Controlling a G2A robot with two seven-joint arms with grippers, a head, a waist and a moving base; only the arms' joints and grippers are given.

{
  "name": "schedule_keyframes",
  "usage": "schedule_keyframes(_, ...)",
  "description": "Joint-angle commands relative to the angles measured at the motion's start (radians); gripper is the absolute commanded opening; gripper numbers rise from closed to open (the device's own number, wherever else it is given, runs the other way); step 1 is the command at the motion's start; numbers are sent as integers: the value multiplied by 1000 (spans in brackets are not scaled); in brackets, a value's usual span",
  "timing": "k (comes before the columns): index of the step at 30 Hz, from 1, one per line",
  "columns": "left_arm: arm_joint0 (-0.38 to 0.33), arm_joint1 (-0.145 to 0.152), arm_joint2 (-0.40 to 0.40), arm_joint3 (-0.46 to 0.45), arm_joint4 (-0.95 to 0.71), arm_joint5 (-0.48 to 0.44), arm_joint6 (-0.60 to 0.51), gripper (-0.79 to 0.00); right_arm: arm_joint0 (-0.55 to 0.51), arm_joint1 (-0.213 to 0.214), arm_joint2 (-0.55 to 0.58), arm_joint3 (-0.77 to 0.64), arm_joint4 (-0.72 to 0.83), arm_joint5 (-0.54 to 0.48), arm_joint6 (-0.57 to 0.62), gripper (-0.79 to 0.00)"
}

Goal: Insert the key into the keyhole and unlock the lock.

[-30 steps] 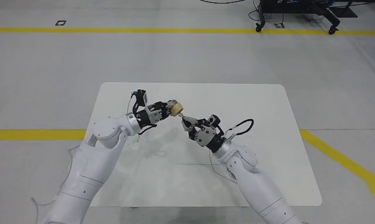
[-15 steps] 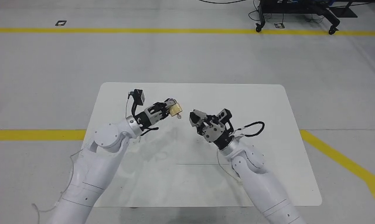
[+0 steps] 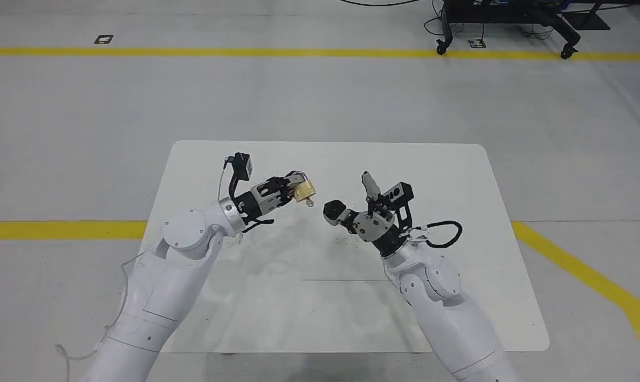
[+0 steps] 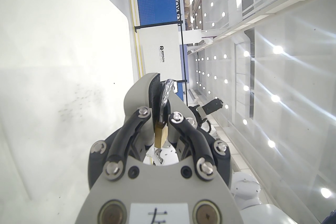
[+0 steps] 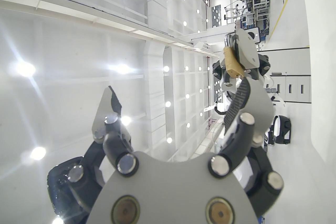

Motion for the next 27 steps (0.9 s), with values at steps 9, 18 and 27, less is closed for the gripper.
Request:
schedule_keyframes(9,-4,-2,9,0,36,5,14,-785,-20,53,-3,-204,-1280,5,-95,-422)
schedule_keyframes(18,-3,-3,8,2,57,1,19,-785,-53,64,-124,-257,-1970,50,-339,-419)
schedule_keyframes(27,0,-3,6,0,74,3,19,-785,-42,47,-231,-207,-2181,167,-489,-434)
